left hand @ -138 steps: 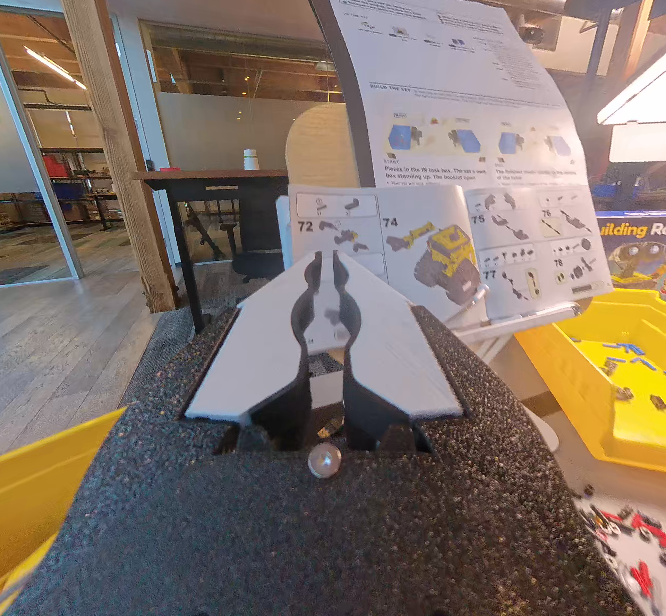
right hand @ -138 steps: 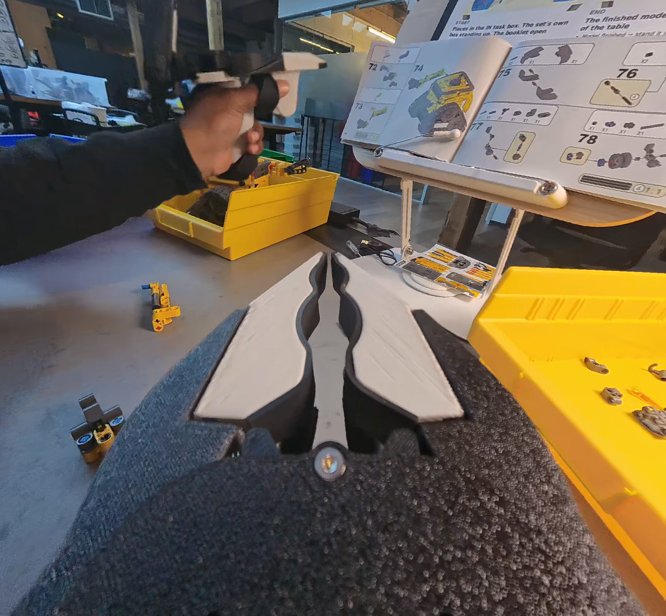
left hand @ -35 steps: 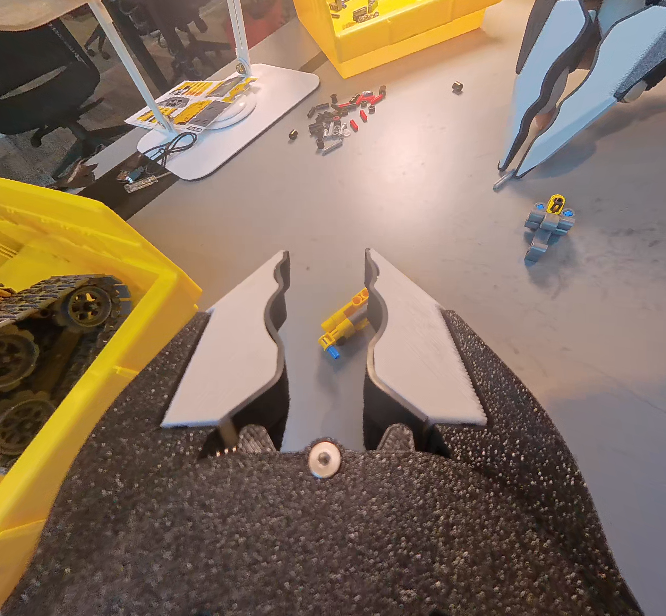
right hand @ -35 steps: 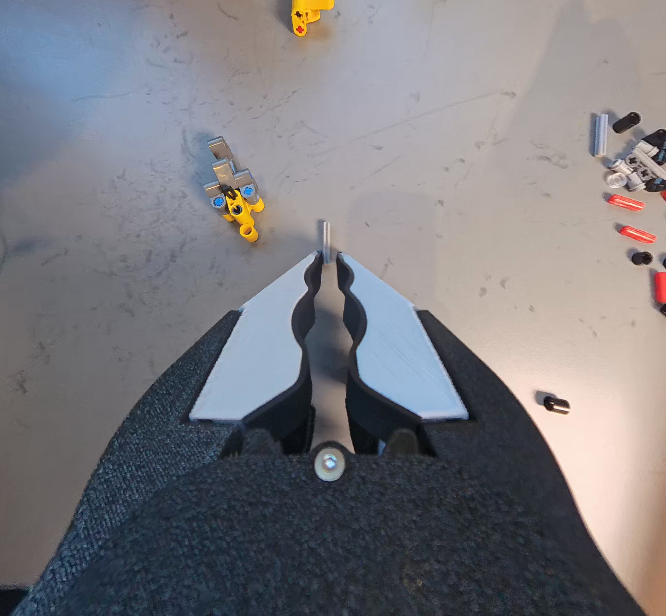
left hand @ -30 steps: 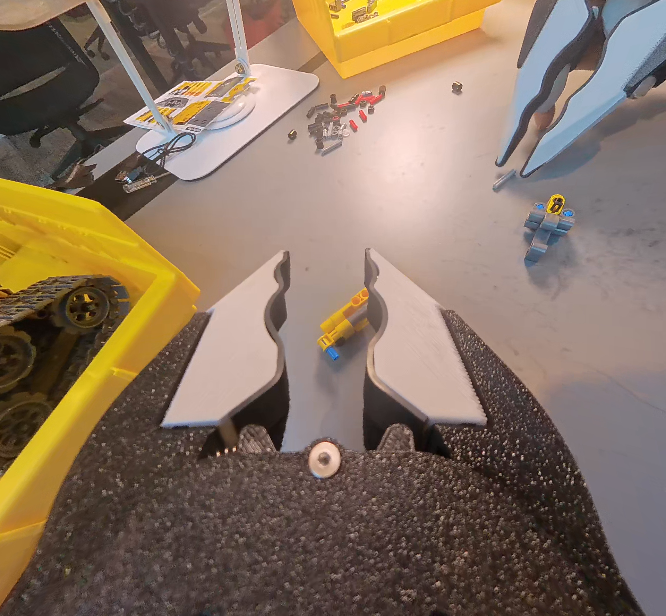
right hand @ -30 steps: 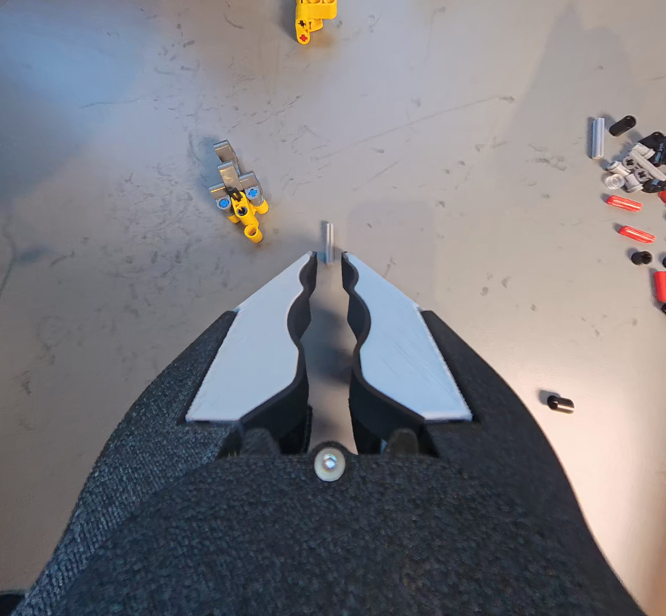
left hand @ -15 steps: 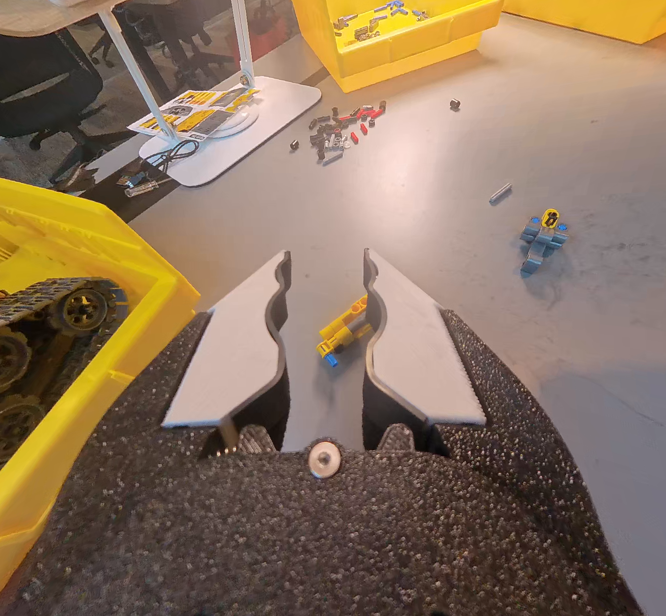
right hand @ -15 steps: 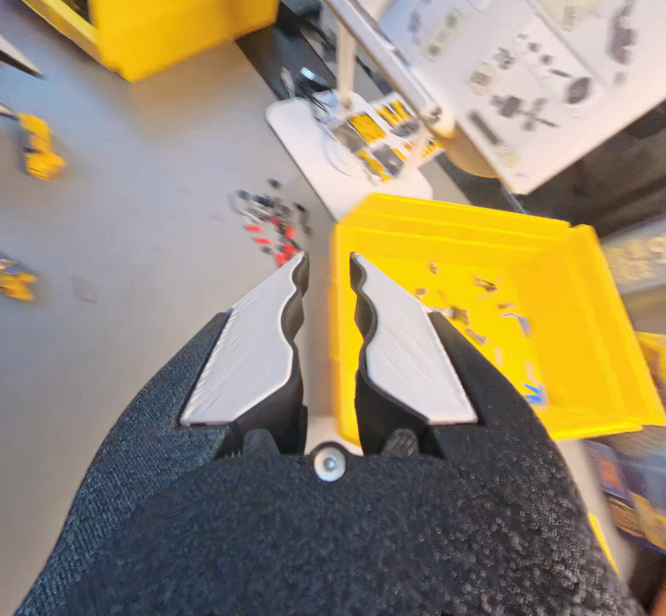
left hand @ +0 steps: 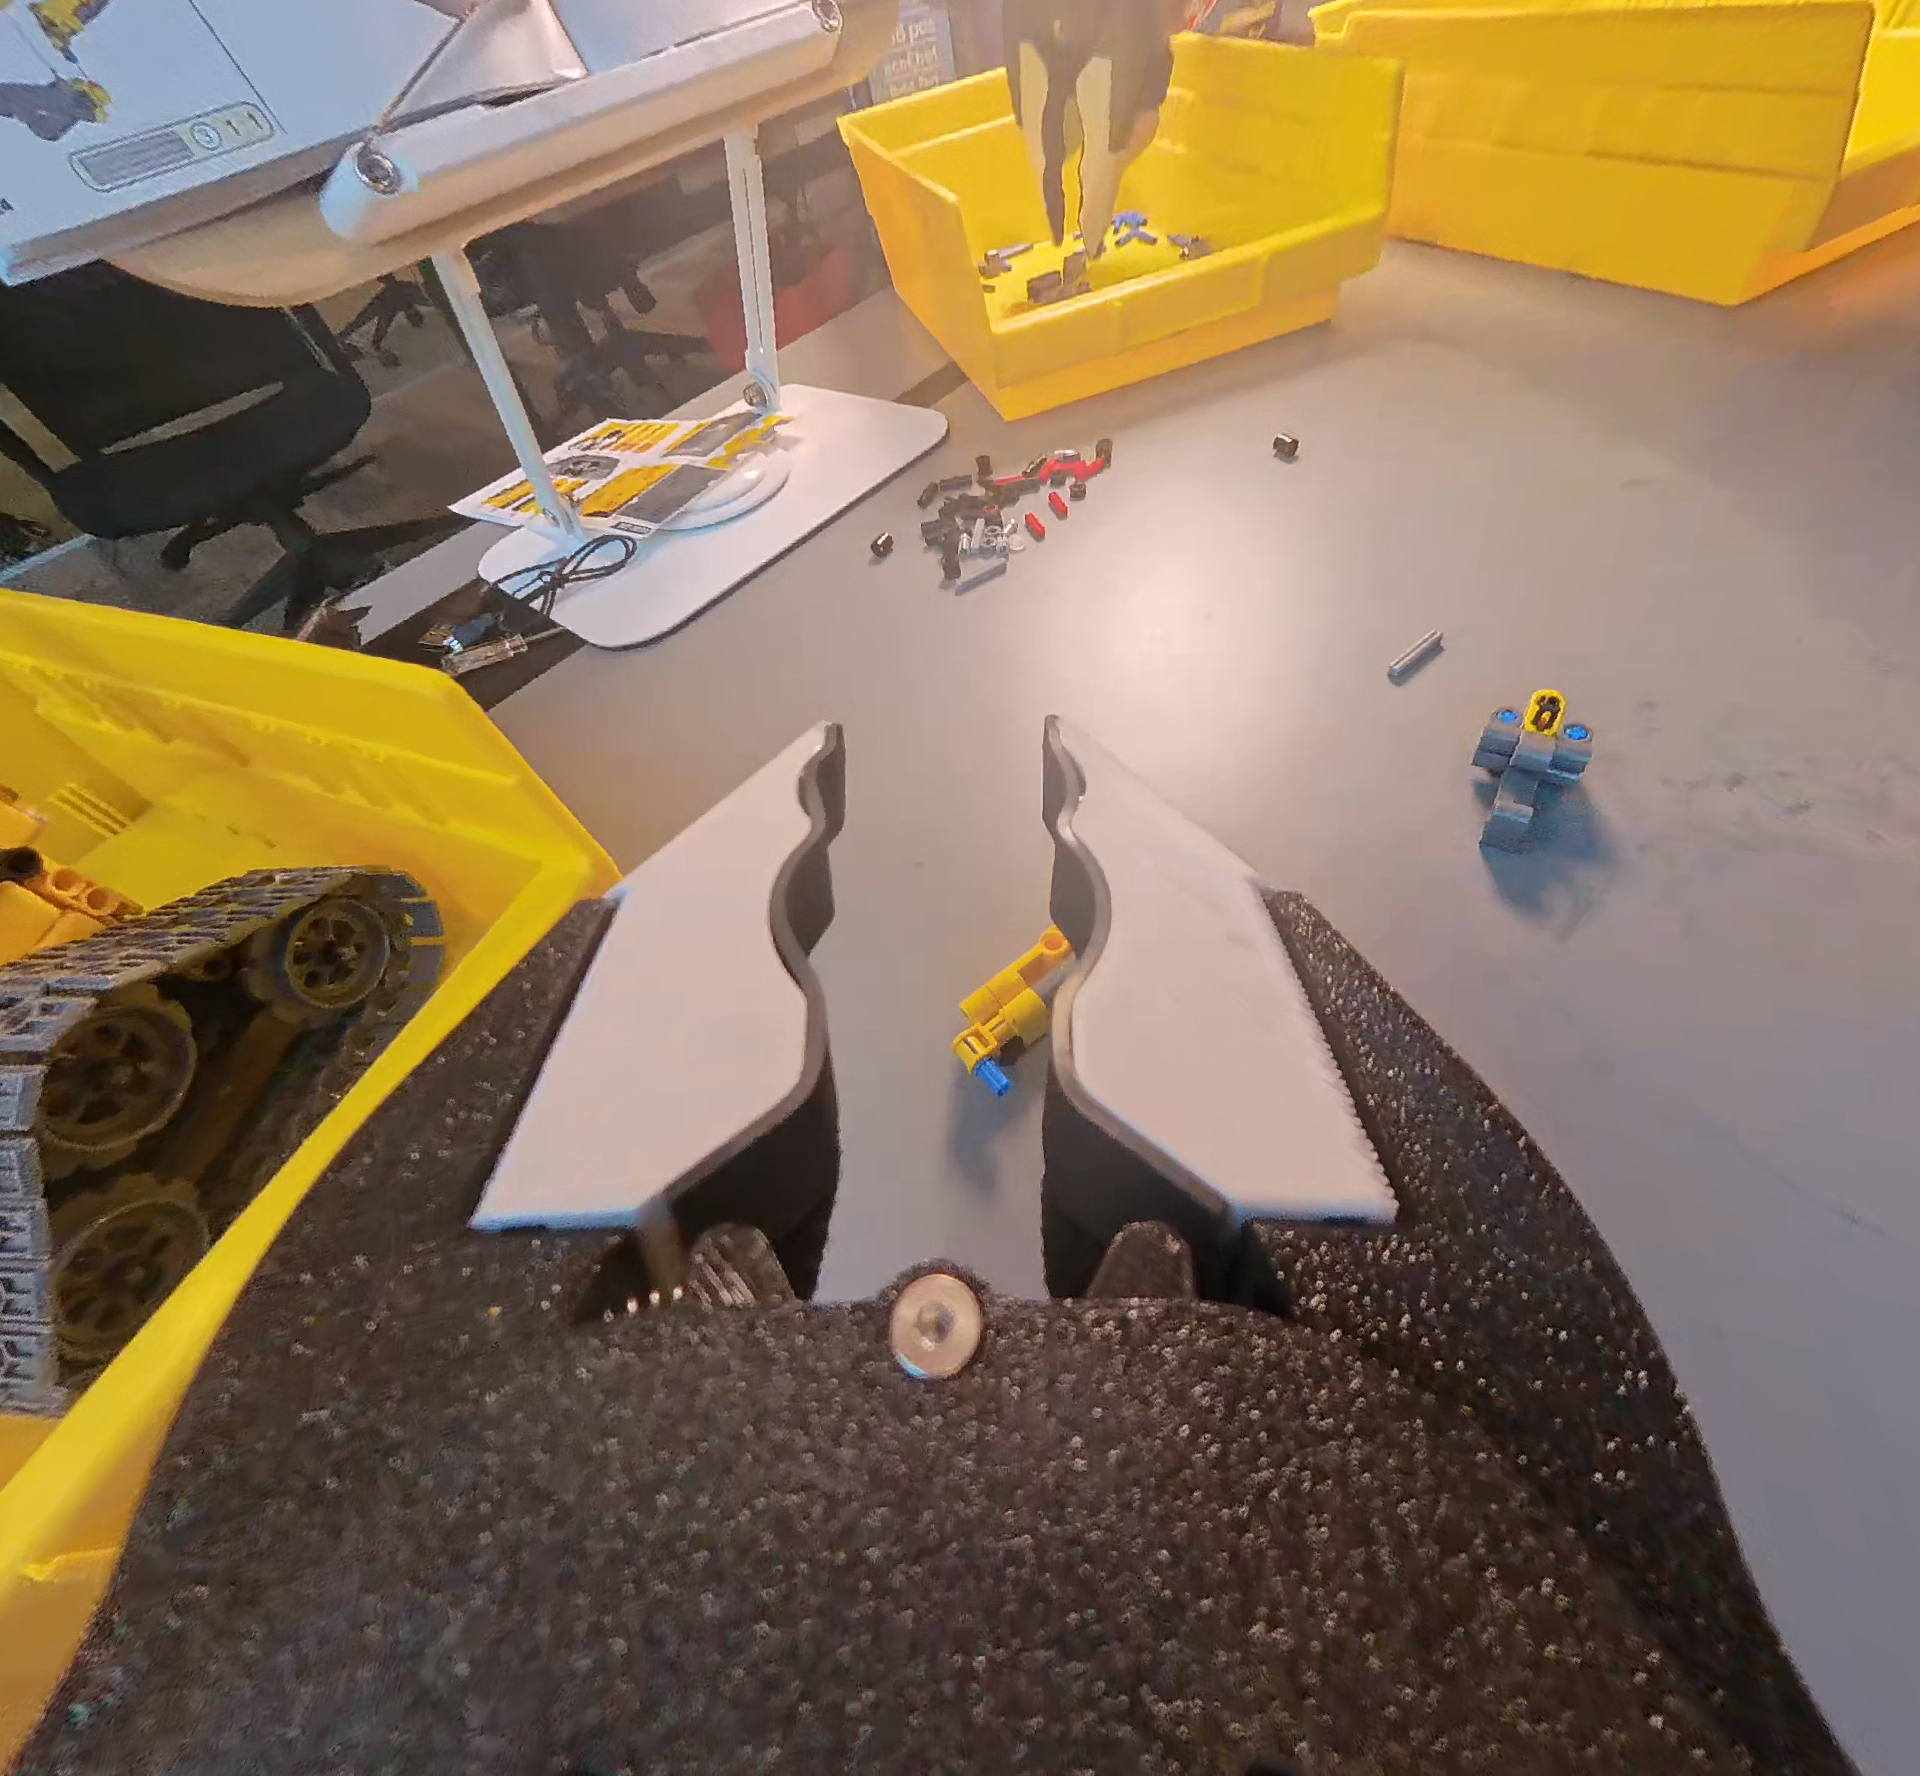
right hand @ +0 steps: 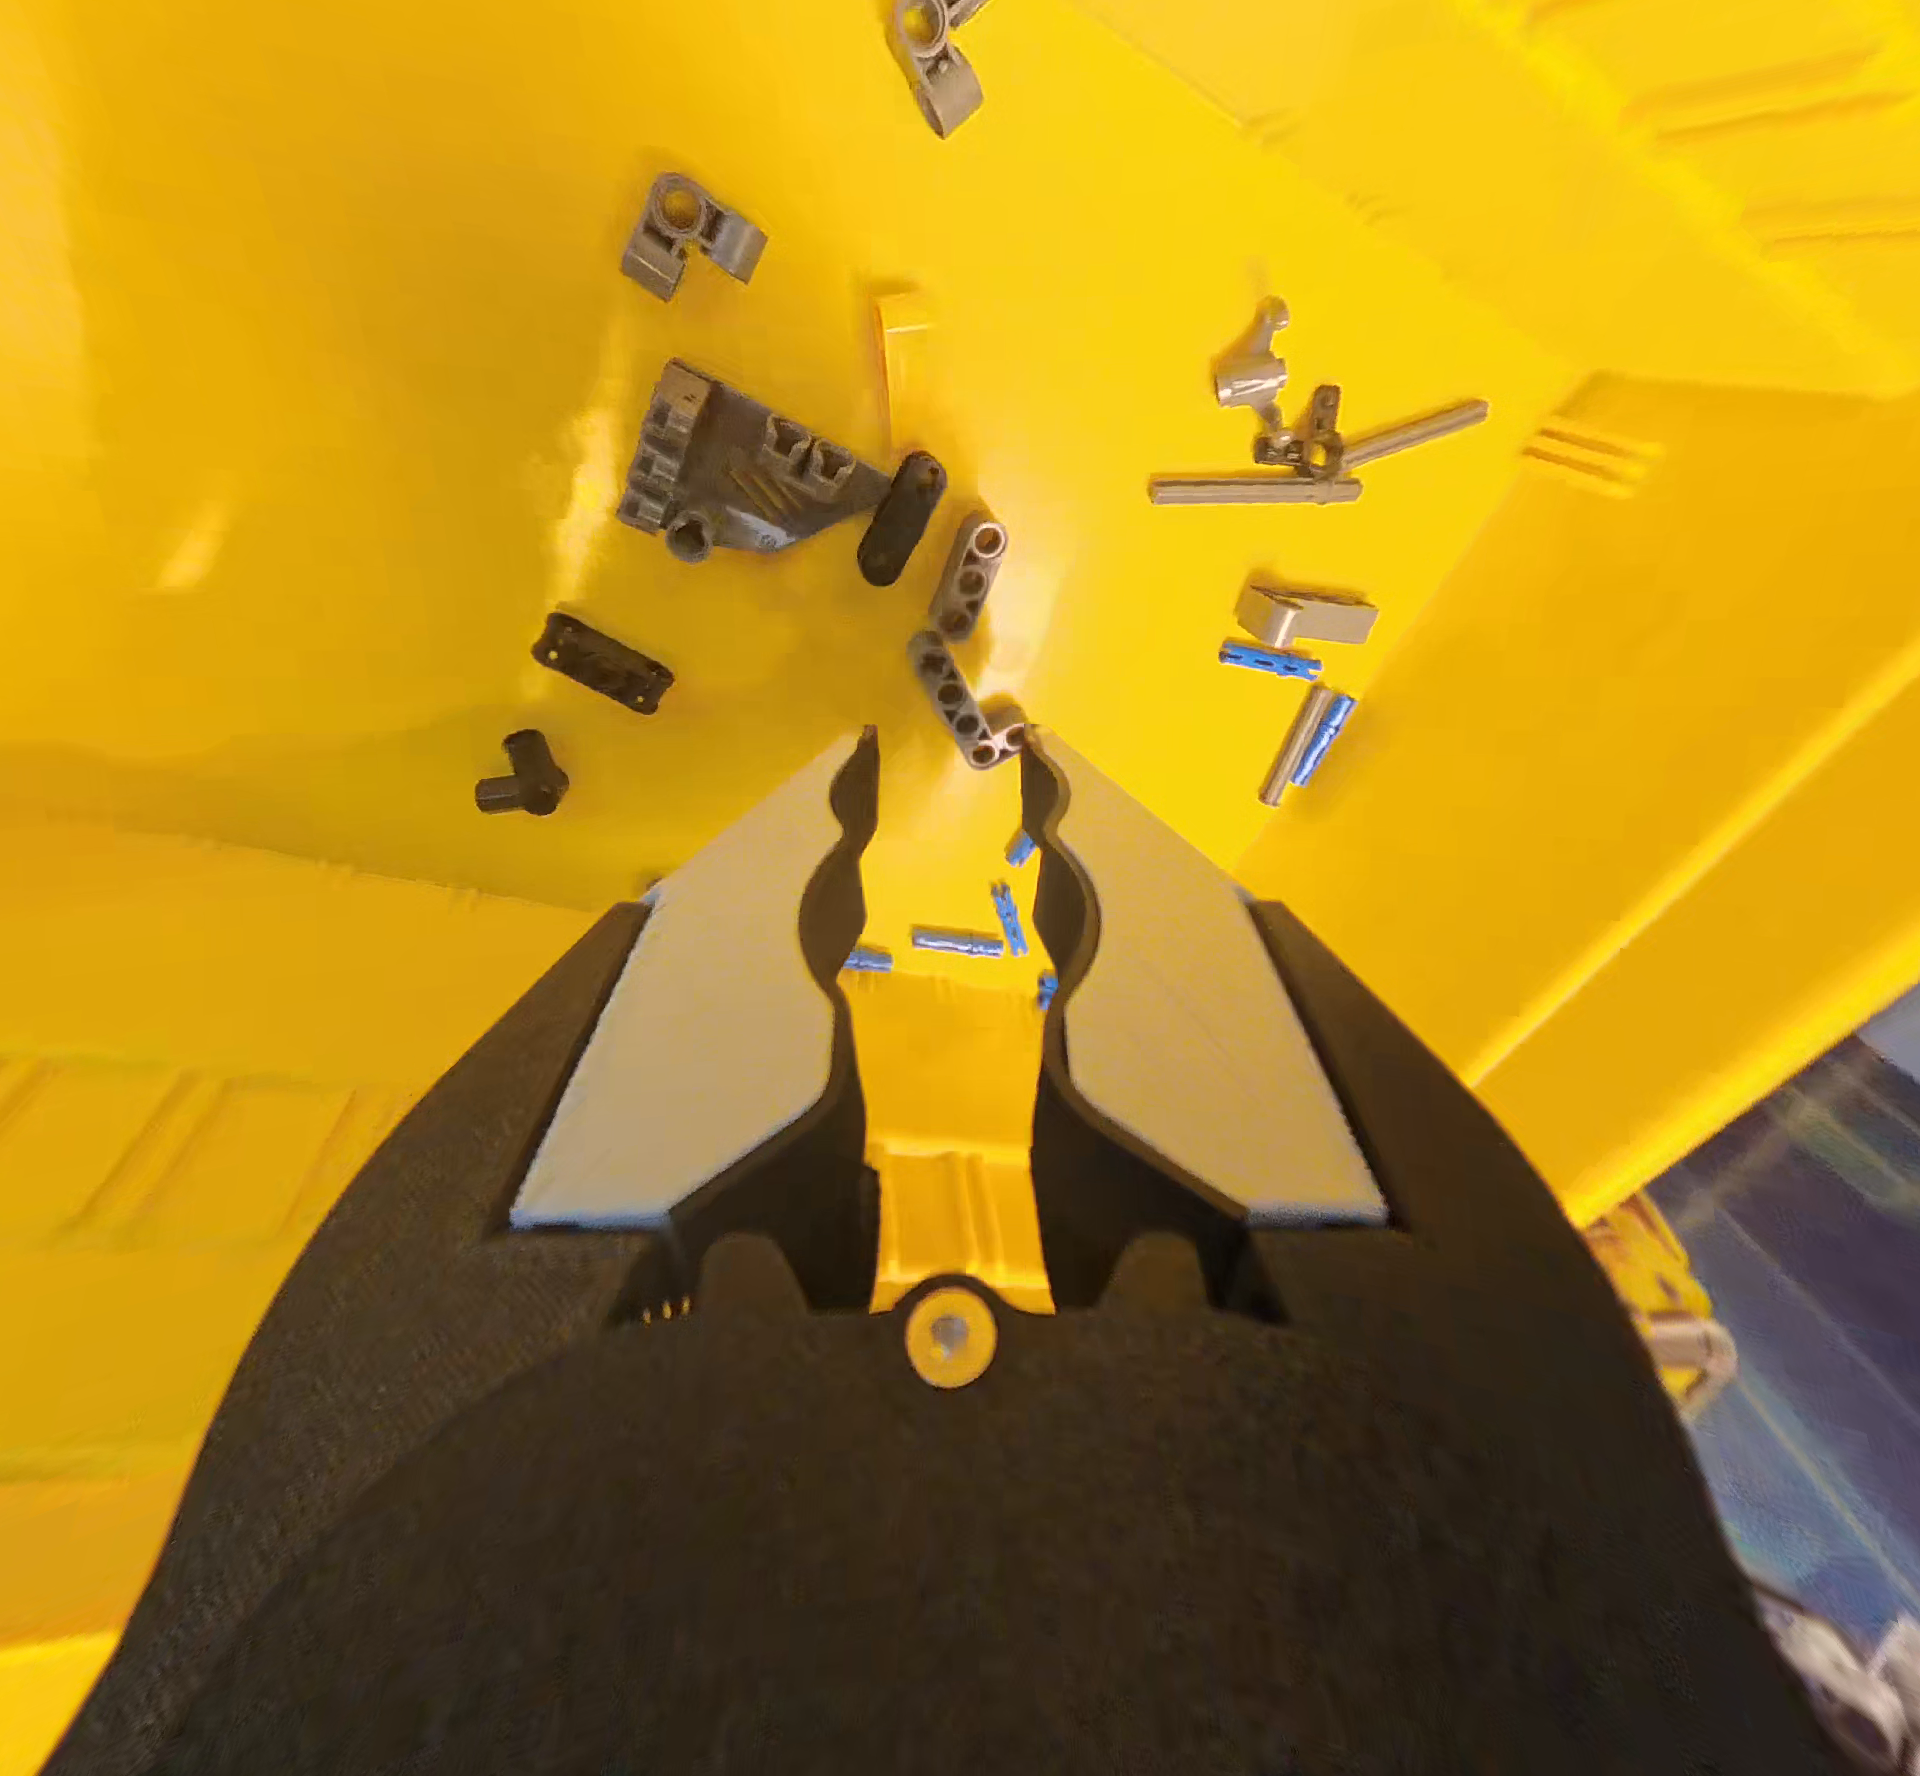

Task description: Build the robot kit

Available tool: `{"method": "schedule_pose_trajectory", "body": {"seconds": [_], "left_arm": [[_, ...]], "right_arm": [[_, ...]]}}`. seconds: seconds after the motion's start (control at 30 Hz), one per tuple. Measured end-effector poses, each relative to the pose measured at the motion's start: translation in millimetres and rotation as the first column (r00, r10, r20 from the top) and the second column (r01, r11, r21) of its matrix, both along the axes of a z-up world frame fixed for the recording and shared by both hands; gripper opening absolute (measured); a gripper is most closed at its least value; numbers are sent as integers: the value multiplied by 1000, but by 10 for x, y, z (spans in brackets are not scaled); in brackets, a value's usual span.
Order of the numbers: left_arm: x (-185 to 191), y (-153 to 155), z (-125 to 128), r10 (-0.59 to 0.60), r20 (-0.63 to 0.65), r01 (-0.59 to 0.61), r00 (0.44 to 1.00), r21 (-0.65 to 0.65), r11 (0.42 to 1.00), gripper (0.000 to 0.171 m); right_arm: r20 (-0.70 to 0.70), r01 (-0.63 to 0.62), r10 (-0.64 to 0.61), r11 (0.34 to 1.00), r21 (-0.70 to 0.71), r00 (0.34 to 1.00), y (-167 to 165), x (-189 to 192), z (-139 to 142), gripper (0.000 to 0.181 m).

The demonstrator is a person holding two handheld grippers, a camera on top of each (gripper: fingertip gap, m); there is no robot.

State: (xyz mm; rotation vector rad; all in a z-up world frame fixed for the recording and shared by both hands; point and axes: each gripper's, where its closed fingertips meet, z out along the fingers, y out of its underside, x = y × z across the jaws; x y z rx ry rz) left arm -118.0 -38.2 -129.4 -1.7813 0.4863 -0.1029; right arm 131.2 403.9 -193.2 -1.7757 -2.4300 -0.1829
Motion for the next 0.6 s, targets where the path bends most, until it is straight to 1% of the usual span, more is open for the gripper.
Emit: {"method": "schedule_pose_trajectory", "body": {"seconds": [0.07, 0.1, 0.17, 0.23, 0.3, 0.37, 0.43, 0.47, 0.53, 0.6], "left_arm": [[-24, 6, 10, 1, 27, -1, 1000, 13, 1000, 37], [-35, 12, 13, 4, 37, -5, 999, 18, 1000, 37], [-51, 26, 17, 10, 45, -11, 999, 25, 1000, 36], [-66, 39, 1, 18, 43, -19, 999, 22, 1000, 36], [-77, 49, -14, 27, 46, -28, 999, 16, 999, 36], [-72, 51, -10, 30, 48, -31, 998, 17, 999, 36], [-58, 52, 0, 28, 45, -28, 999, 20, 999, 36], [-47, 51, 4, 24, 45, -25, 999, 21, 999, 36], [-16, 45, 15, 13, 49, -14, 999, 21, 1000, 36], [23, 35, 31, 0, 52, -1, 999, 26, 1000, 36]], "right_arm": [[32, -16, 17, 1000, -26, 999, 21, -2, -88, 26], [46, -16, 18, 999, -38, 999, 33, 11, -123, 22], [29, -23, 24, 999, -48, 999, 69, -11, -122, 7], [24, 8, -6, 997, -72, 1000, 70, 7, -123, 7], [-2, -10, 10, 999, -48, 1000, 64, 17, -41, 7], [-93, -24, 20, 999, -37, 995, -55, -45, 189, 6], [-174, -57, 53, 998, -18, 983, -283, -76, 494, 7], [-220, -76, 71, 997, -16, 973, -453, -96, 654, 7], [-285, -115, 104, 993, -22, 953, -897, -109, 918, 7], [-311, -159, 148, 987, -12, 939, -1408, -105, 1049, 7]]}}
